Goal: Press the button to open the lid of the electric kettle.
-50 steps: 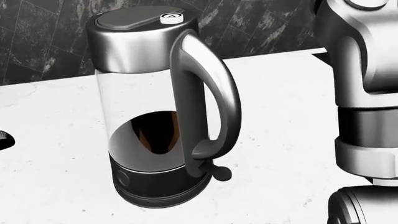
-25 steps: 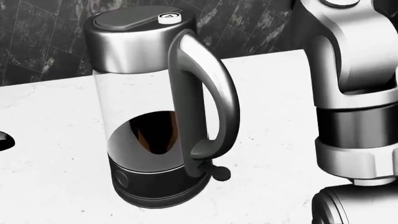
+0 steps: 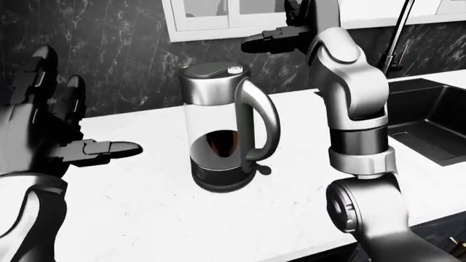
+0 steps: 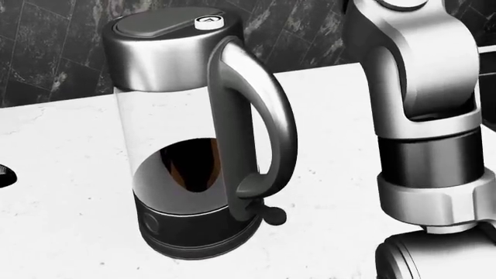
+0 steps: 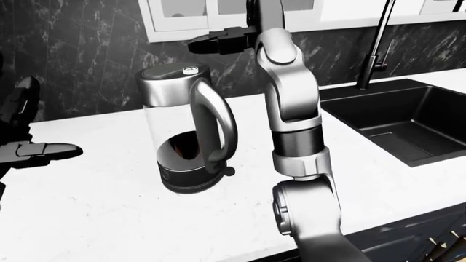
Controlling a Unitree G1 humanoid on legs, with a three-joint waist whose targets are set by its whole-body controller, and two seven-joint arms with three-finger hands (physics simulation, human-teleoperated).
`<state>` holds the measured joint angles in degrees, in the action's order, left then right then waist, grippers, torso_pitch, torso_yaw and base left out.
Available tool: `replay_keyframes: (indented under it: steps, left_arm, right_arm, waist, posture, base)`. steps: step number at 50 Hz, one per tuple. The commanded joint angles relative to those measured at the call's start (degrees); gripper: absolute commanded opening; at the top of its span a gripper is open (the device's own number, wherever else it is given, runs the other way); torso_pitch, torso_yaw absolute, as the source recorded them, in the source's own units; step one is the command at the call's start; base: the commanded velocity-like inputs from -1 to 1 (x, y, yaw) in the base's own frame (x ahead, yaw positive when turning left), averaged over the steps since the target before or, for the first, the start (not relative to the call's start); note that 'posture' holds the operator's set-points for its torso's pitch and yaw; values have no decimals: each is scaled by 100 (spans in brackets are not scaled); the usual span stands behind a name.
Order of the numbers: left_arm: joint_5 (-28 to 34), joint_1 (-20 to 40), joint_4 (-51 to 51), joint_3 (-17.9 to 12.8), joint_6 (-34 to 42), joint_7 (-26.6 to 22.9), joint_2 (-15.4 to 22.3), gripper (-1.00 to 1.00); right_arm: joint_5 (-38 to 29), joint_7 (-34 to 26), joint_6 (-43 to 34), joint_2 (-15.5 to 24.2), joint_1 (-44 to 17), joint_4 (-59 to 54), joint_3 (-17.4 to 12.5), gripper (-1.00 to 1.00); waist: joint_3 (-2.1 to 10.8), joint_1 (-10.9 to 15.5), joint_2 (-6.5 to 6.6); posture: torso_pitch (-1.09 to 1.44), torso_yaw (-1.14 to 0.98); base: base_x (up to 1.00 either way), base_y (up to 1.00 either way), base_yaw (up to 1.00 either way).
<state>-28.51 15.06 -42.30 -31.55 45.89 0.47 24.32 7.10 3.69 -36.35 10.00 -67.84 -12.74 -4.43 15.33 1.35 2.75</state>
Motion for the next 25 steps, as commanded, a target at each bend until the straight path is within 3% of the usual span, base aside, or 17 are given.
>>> replay_keyframes:
  steps: [1,25]
  left_arm:
    - [6,116,-94,-49,-164,-5,76,100]
    - [27,110,-98,-36,-165,-21,50,100]
  right_arm:
    - [-1,17,139,32,-200,139,-28,100]
    - [-113,-35,213,-89,-76,103,40,100]
  waist:
    - [50,1,25]
    - [58,-13,35]
  posture:
    - [-40,0]
    - [-40,0]
  base:
    - [0,0,0]
    - [0,0,0]
